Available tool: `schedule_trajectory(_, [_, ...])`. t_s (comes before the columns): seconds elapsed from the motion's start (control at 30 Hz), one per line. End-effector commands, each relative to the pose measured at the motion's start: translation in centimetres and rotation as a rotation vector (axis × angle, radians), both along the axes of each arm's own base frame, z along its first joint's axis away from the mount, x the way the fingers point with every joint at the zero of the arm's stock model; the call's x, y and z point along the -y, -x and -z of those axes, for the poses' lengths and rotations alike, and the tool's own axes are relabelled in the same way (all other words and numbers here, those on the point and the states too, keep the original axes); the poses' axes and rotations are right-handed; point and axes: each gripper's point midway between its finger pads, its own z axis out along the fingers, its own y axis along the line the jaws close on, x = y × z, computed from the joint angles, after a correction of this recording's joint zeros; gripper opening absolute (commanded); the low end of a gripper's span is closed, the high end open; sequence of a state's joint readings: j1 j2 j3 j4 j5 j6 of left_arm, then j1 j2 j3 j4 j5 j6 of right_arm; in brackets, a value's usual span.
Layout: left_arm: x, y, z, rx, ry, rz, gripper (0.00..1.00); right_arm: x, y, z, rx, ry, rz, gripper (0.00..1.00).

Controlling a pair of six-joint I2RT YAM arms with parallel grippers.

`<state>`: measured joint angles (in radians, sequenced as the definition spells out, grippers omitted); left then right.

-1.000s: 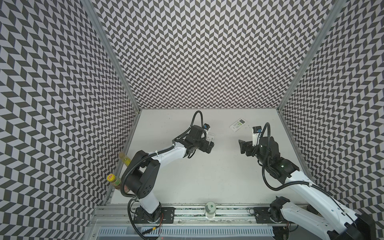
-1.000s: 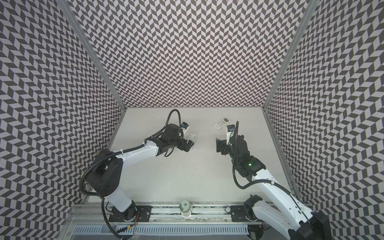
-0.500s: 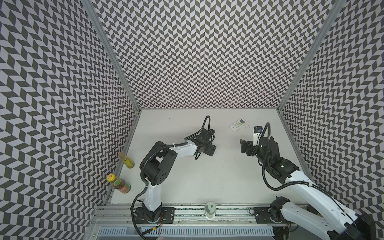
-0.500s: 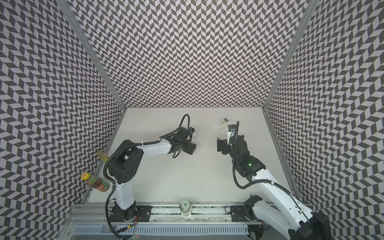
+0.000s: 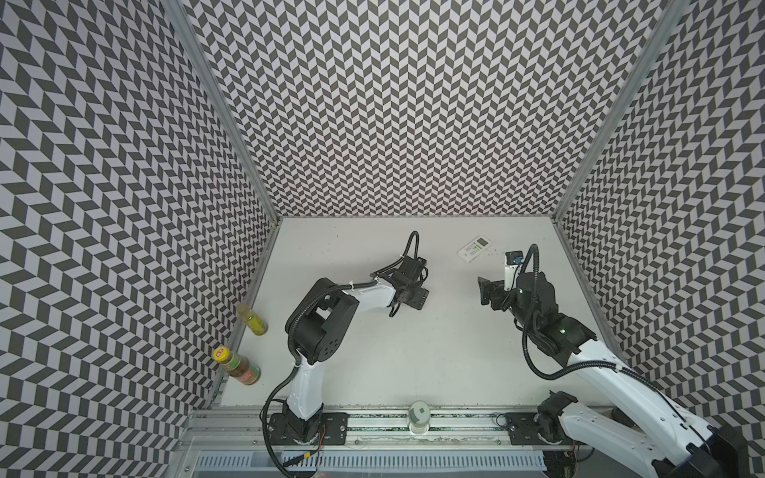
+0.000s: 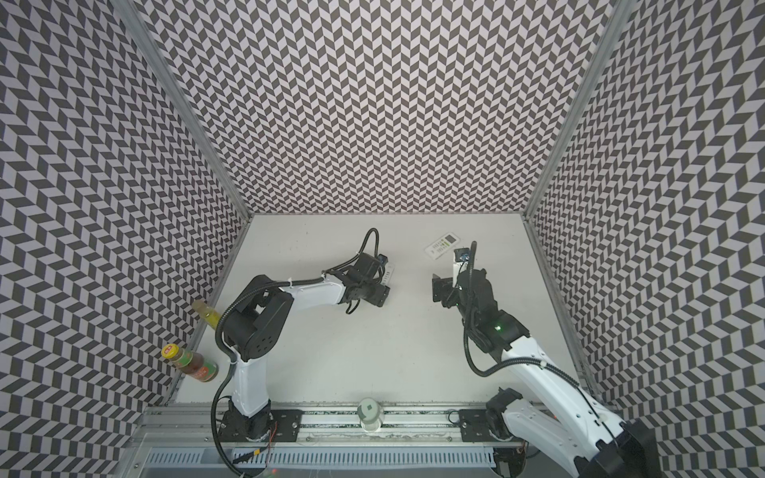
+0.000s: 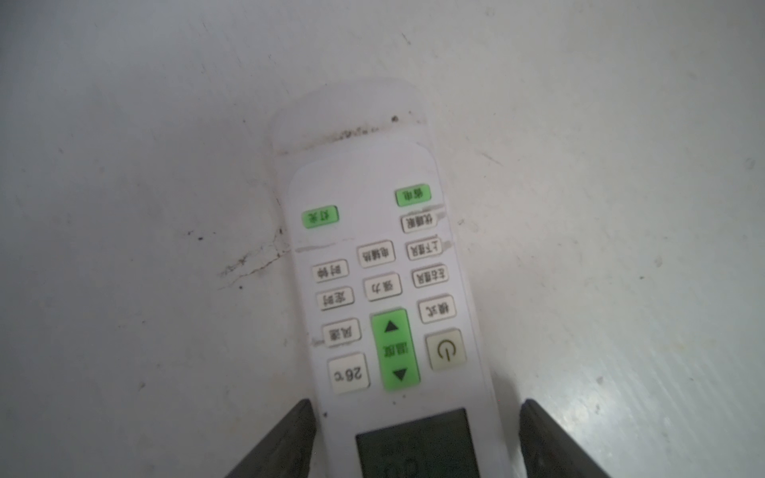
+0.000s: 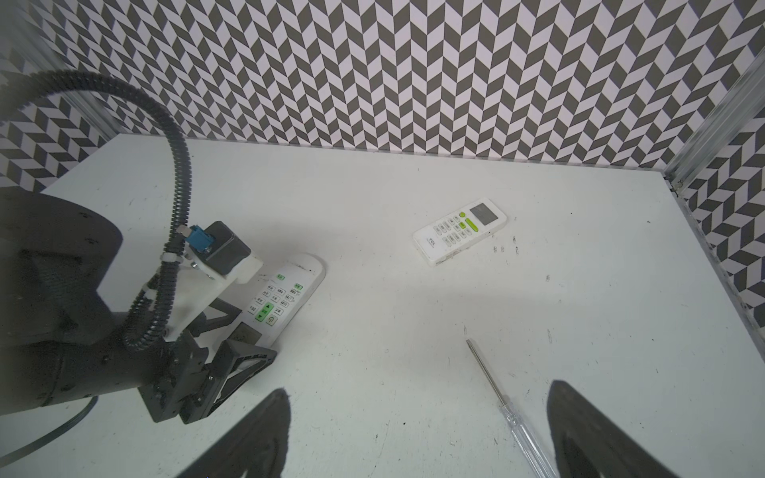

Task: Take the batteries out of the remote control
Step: 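Grasp the remote's bottom end with the left gripper while the right gripper withdraws, then lift the remote with the left gripper while the right gripper approaches it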

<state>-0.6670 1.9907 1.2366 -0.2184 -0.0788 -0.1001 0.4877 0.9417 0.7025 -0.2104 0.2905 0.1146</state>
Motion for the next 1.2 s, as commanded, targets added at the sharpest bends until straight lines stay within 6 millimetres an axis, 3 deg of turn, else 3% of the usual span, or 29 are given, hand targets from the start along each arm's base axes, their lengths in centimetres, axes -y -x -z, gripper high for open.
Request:
schedule_trajectory(0.0, [-0.8, -0.4, 1.0, -0.004, -0.031, -0.027, 0.73, -0.2, -0.2, -1.4, 0.052, -0.037, -0.005, 0.94])
schedule_trajectory(0.23, [-0.8, -0.1, 1.7, -0.022, -0.035, -0.019, 0.59, -0.4, -0.2, -1.4, 0.057, -0.049, -0.012, 0.94])
schedule_trajectory(0.37, [-0.3, -0.1, 0.7, -0.012, -0.013, 0.002, 0.51, -0.6, -0.3, -1.0, 0.047, -0.049, -0.022, 0.94])
schedule_trajectory(0.5, [0.1, 0.0, -0.7, 0.001, 0.015, 0.02, 0.48, -0.8, -0.2, -1.1, 0.057, -0.061, -0.029, 0.94])
schedule_trajectory(0.73, [0.8, 0.4, -5.3, 0.051, 0.104, 0.078, 0.48, -1.9, 0.0, -1.4, 0.097, -0.098, -0.094, 0.92])
schedule_trajectory(0.93, [0.3, 1.9, -10.6, 0.129, 0.192, 0.154, 0.44, -2.8, 1.3, -3.5, 0.214, -0.07, -0.2, 0.9])
schedule_trajectory(1.17, [-1.8, 4.6, -15.5, 0.235, 0.223, 0.287, 0.45, -2.9, 4.1, -5.6, 0.443, 0.034, -0.269, 0.86])
